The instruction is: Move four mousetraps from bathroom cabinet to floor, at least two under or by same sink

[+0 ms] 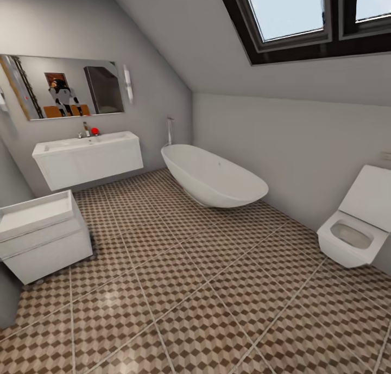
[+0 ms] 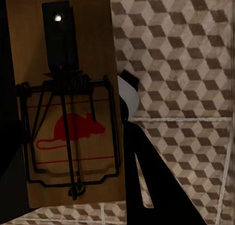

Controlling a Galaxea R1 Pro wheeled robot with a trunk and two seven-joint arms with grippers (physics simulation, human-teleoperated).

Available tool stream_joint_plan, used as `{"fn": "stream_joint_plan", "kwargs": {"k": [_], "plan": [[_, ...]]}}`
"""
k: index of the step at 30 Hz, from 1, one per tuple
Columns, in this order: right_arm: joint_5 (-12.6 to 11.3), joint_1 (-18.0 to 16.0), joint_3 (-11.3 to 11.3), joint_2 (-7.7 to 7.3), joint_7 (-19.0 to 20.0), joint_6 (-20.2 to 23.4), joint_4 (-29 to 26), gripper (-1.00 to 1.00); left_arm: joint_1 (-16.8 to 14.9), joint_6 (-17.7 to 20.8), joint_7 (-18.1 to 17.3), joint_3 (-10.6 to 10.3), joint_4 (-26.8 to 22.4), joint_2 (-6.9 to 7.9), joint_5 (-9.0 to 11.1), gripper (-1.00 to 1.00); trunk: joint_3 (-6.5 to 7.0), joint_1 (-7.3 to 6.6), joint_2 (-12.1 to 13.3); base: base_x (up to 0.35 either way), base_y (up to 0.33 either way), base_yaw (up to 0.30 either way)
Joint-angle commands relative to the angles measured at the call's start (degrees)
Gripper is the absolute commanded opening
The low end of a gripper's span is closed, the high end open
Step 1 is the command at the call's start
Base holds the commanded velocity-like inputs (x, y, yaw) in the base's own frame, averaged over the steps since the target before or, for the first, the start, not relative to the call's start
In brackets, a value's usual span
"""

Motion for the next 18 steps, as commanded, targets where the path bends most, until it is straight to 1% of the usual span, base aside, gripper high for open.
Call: {"fn": "stream_joint_plan", "kwargs": {"k": [1,12,13,15,18], "plan": [[0.41,-0.1,-0.12,0.0,0.04,-0.42,0.18,-1.0,-0.06,0.36,0.07,-0.49,0.02,-0.02,0.06,-1.0,-0.08,0.05,-0.06,0.32,0.0,0.0],[0.45,-0.1,-0.16,0.0,-0.03,-0.53,-0.02,-1.0,-0.06,0.41,0.07,-0.5,-0.04,0.06,0.07,-1.0,-0.08,0.05,-0.06,0.33,0.0,0.0],[0.54,-0.1,-0.15,-0.03,-0.09,-0.57,0.0,-1.0,-0.06,0.4,0.08,-0.5,-0.04,0.16,0.07,-1.0,-0.08,0.05,-0.06,0.332,0.0,0.0],[0.61,-0.1,-0.05,-0.3,-0.14,-0.74,0.0,-1.0,-0.06,0.34,0.02,-0.5,-0.04,1.05,0.06,-1.0,-0.08,0.05,-0.06,0.333,0.0,0.0],[0.46,-0.1,-0.05,-0.22,-0.13,-0.73,0.2,-1.0,-0.06,0.33,0.01,-0.5,-0.04,1.06,0.07,-1.0,-0.08,0.05,-0.06,0.333,0.0,0.0]]}}
